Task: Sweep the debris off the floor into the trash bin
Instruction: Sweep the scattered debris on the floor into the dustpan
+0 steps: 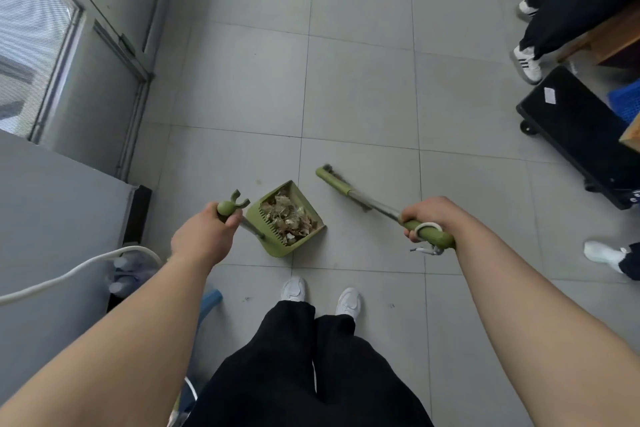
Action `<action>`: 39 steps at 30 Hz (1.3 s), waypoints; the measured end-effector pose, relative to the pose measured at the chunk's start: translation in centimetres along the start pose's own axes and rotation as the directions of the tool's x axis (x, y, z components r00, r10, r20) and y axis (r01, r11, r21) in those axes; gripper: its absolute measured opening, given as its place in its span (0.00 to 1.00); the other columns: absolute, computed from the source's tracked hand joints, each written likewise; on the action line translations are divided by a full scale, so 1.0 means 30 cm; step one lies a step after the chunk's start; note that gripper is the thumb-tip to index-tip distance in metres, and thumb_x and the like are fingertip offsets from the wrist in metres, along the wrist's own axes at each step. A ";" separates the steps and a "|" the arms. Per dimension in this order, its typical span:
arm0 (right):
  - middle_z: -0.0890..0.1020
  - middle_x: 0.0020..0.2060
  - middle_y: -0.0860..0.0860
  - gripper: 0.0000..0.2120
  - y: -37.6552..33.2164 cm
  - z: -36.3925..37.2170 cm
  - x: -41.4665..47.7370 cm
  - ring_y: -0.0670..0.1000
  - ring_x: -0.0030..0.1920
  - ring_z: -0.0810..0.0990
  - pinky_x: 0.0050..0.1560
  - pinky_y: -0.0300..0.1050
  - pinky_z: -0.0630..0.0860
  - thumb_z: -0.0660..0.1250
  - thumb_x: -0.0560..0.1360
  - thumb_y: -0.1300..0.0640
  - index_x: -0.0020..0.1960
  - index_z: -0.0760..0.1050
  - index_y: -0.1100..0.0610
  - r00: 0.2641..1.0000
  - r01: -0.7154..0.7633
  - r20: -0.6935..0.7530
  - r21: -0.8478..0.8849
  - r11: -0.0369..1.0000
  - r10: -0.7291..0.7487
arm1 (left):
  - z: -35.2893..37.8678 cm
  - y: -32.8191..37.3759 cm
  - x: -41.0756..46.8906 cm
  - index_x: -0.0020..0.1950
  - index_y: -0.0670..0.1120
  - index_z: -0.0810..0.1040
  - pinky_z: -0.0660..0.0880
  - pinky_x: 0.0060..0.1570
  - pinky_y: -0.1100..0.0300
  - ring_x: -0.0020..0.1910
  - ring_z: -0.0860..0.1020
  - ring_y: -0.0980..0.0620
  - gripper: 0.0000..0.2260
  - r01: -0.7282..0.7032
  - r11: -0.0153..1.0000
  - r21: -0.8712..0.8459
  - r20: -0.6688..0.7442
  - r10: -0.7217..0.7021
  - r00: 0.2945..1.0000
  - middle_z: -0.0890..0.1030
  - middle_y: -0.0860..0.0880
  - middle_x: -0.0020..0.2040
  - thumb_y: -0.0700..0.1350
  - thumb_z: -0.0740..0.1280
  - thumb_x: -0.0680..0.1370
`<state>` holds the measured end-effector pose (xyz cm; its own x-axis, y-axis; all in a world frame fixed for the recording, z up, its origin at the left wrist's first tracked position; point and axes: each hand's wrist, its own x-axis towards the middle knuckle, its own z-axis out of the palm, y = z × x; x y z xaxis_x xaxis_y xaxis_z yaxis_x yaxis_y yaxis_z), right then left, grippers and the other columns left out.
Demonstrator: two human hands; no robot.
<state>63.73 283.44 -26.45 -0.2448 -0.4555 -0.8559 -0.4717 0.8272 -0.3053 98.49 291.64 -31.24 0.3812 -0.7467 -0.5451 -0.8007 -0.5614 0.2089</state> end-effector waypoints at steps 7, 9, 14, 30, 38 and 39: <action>0.77 0.36 0.63 0.06 0.034 0.155 0.078 0.56 0.25 0.78 0.25 0.44 0.76 0.67 0.69 0.69 0.45 0.74 0.70 1.000 -0.010 -0.007 0.039 0.999 0.010 | 0.011 -0.004 -0.002 0.51 0.51 0.68 0.68 0.40 0.54 0.41 0.73 0.44 0.16 0.013 1.000 0.003 0.004 -0.013 1.000 0.76 0.48 0.42 0.63 0.54 0.80; 0.76 0.38 0.64 0.07 0.046 0.198 0.066 0.58 0.29 0.78 0.27 0.47 0.78 0.68 0.68 0.69 0.45 0.74 0.70 0.999 -0.015 0.053 -0.006 1.000 0.015 | 0.014 0.010 0.007 0.51 0.51 0.68 0.69 0.40 0.54 0.42 0.74 0.43 0.16 0.009 1.000 0.002 0.007 -0.009 1.000 0.76 0.47 0.42 0.63 0.54 0.80; 0.76 0.31 0.61 0.05 0.033 0.189 0.008 0.56 0.25 0.76 0.24 0.43 0.75 0.67 0.70 0.69 0.37 0.73 0.66 0.987 -0.015 0.159 -0.111 0.994 0.032 | 0.018 0.035 0.001 0.51 0.51 0.66 0.69 0.40 0.54 0.42 0.74 0.43 0.15 0.004 1.000 -0.011 0.009 -0.004 1.000 0.76 0.47 0.43 0.62 0.54 0.80; 0.79 0.34 0.62 0.03 -0.134 -0.108 0.023 0.49 0.17 0.74 0.21 0.34 0.68 0.67 0.71 0.65 0.44 0.76 0.65 0.999 0.039 0.012 -0.019 0.999 -0.038 | -0.008 0.078 0.033 0.49 0.50 0.71 0.68 0.39 0.53 0.41 0.73 0.45 0.14 -0.011 0.993 -0.115 -0.114 -0.003 0.993 0.77 0.49 0.41 0.60 0.56 0.81; 0.76 0.31 0.58 0.08 -0.222 0.005 0.302 0.50 0.20 0.76 0.29 0.42 0.73 0.67 0.69 0.67 0.46 0.73 0.60 0.990 0.119 -0.082 0.067 0.991 -0.113 | -0.001 0.125 0.074 0.48 0.52 0.70 0.64 0.35 0.56 0.39 0.72 0.47 0.12 -0.003 0.998 -0.071 -0.153 -0.008 0.988 0.73 0.52 0.37 0.59 0.57 0.81; 0.76 0.31 0.58 0.07 -0.226 0.025 0.332 0.51 0.20 0.76 0.29 0.42 0.73 0.67 0.69 0.66 0.46 0.73 0.61 0.991 0.117 -0.077 0.060 0.991 -0.112 | 0.000 0.127 0.076 0.48 0.52 0.70 0.65 0.35 0.56 0.39 0.72 0.47 0.11 -0.003 0.998 -0.066 -0.158 -0.008 0.987 0.74 0.52 0.38 0.59 0.57 0.81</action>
<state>65.13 273.55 -33.23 -0.2551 -0.5692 -0.7816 -0.4451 0.7868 -0.4277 96.30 287.79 -31.69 0.4558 -0.7893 -0.4114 -0.7696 -0.5817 0.2635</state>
